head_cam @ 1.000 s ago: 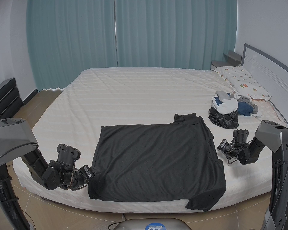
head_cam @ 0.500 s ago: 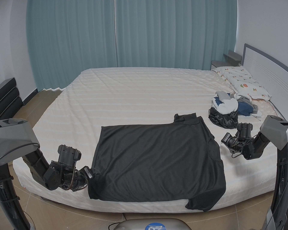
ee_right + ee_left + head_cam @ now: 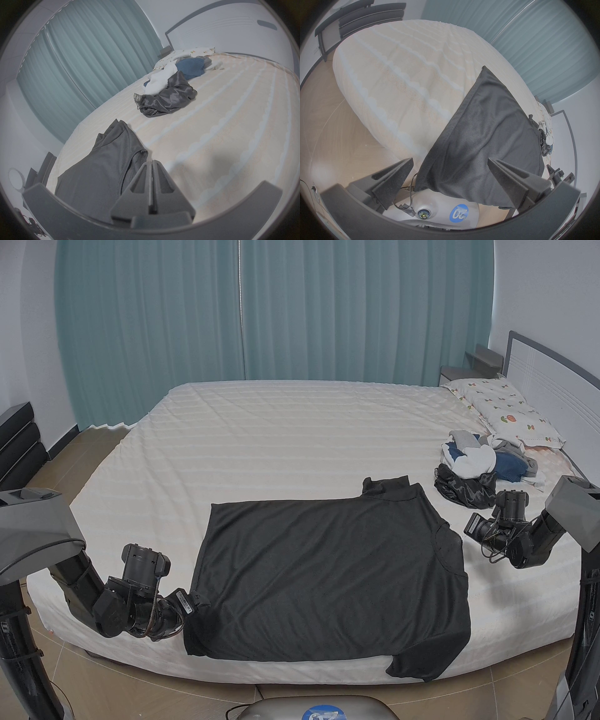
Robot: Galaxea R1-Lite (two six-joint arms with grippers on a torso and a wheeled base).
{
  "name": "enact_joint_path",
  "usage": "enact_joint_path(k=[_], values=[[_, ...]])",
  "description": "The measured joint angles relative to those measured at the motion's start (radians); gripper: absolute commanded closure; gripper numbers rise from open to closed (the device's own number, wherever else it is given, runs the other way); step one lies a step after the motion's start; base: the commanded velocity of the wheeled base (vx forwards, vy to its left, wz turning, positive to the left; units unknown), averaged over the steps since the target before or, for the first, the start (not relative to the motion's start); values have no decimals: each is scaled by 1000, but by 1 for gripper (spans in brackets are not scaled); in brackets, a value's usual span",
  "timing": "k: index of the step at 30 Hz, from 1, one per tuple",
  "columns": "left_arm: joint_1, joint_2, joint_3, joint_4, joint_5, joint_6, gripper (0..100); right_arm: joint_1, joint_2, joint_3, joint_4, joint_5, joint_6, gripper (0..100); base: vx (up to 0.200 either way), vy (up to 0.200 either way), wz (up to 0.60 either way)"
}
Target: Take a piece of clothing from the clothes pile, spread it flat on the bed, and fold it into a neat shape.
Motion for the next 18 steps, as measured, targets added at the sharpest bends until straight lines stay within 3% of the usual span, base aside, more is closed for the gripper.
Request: enact_joint_path(k=[18], values=[[0,14,-2,0,0,0,0,1,-6,-40,6,-36,-172,100,0,0,0]])
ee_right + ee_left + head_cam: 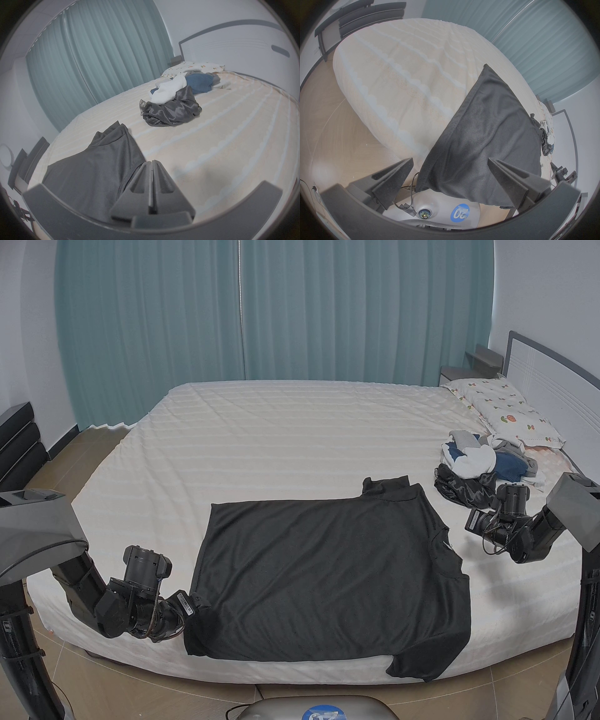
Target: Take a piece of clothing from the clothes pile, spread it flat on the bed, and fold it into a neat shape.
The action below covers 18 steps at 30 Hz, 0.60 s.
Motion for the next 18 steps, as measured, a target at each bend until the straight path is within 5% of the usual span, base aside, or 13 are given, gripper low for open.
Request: enact_joint_path(k=[13,14,18], values=[[0,3,1,0,0,0,0,7,8,5,26,3,-24,100,0,0,0],[0,4,0,0,0,0,0,6,9,10,25,5,-22,0,0,0,0],[0,6,-3,0,-2,0,0,3,10,39,21,18,23,0,0,0,0]])
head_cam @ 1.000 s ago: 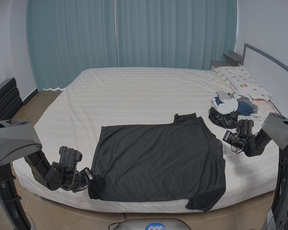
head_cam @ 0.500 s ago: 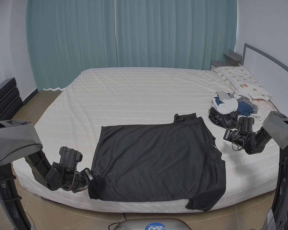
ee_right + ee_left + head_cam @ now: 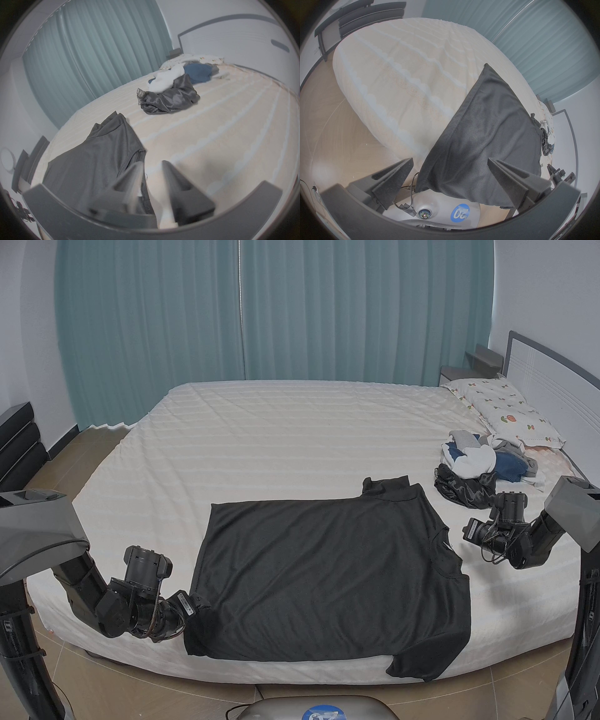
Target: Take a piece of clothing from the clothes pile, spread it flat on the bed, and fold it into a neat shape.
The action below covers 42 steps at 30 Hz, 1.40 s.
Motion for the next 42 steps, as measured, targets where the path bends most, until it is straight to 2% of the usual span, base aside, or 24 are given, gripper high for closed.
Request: enact_joint_path(k=[8,11,14,19,25,32,42], values=[[20,-11,0,4,-59,2,0,-2,-20,79,-11,31,155,0,0,0,0],[31,-22,4,6,-89,11,0,-3,-53,145,-11,51,224,0,0,0,0],[44,-30,14,5,-117,47,0,-3,-98,235,-11,71,256,0,0,0,0],[66,-37,58,-9,-181,210,0,1,-176,387,-39,114,278,0,0,0,0],[74,-30,116,-51,-236,383,0,8,-238,536,-157,178,285,0,0,0,0],[56,7,148,-75,-234,526,0,20,-262,618,-232,199,284,0,0,0,0],[-9,87,124,-148,-126,582,0,24,-267,646,-239,209,284,0,0,0,0]])
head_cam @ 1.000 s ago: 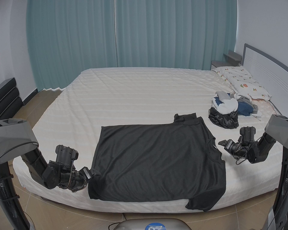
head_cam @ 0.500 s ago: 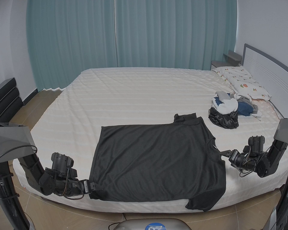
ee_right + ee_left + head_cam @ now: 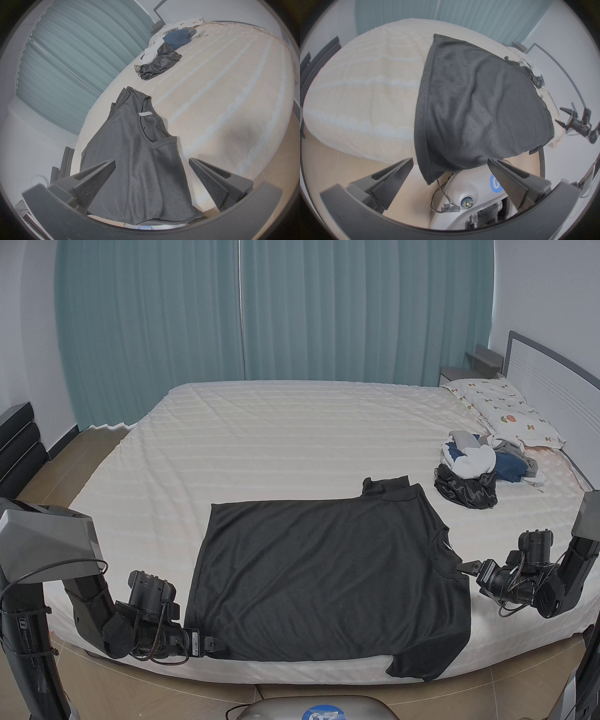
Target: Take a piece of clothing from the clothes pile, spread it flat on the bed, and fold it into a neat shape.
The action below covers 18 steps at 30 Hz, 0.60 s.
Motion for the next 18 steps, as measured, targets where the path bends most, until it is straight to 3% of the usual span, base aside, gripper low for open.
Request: enact_joint_path(k=[14,15,18], values=[[-14,62,-37,-26,9,40,0,12,-6,9,-1,0,0,0,0,0,0],[-16,63,-39,-26,10,40,100,12,-6,9,-1,0,0,0,0,0,0],[-16,63,-40,-20,10,37,100,12,-7,9,-1,0,0,0,0,0,0]])
